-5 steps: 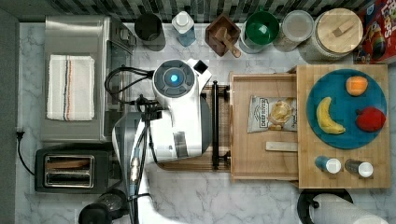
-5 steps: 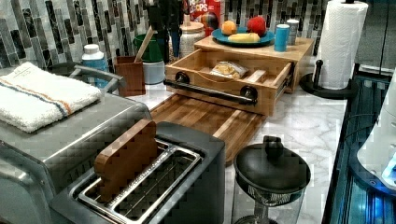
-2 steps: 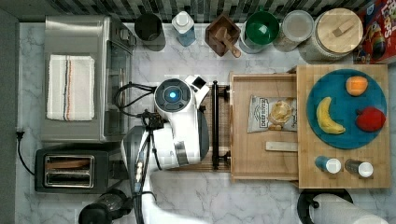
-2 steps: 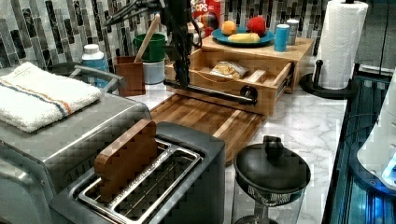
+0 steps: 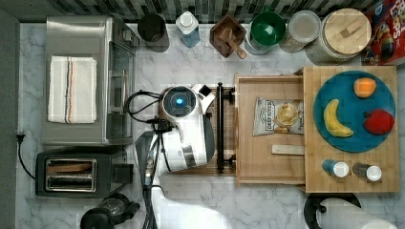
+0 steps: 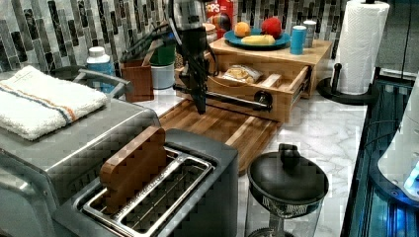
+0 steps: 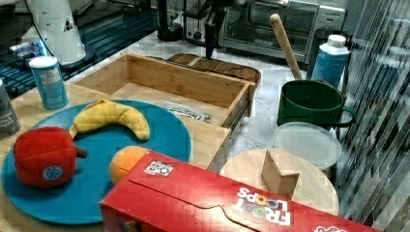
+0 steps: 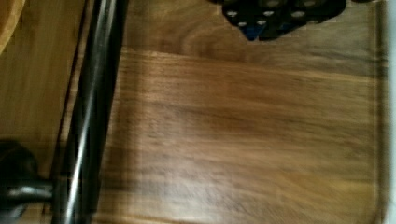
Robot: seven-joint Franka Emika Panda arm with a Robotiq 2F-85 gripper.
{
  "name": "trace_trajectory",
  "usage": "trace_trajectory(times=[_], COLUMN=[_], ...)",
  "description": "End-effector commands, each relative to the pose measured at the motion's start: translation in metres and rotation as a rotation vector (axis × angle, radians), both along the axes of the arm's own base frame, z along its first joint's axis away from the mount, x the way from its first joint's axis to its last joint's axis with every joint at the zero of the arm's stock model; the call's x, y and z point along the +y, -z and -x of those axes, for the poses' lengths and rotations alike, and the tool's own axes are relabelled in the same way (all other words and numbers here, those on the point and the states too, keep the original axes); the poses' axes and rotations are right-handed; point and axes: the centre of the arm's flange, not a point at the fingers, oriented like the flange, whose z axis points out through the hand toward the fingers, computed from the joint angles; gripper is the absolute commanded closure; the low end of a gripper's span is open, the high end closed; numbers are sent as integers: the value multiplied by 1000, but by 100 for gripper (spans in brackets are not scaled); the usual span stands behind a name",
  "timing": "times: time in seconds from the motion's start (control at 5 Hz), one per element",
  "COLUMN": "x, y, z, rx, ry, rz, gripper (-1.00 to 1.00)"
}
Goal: Close the drawer.
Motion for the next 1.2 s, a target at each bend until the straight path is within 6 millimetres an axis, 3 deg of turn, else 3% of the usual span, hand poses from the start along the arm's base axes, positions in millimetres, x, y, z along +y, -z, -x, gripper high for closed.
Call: trace_trajectory(times=[0.2,1.0,1.2], x=[-30,-139,-184], y=[-6,-20,-28], z=[4,-19,-11], rx=[-33,-60,-125], ry=[23,-19,31], rz=[23,39,70], gripper=[100,100,100])
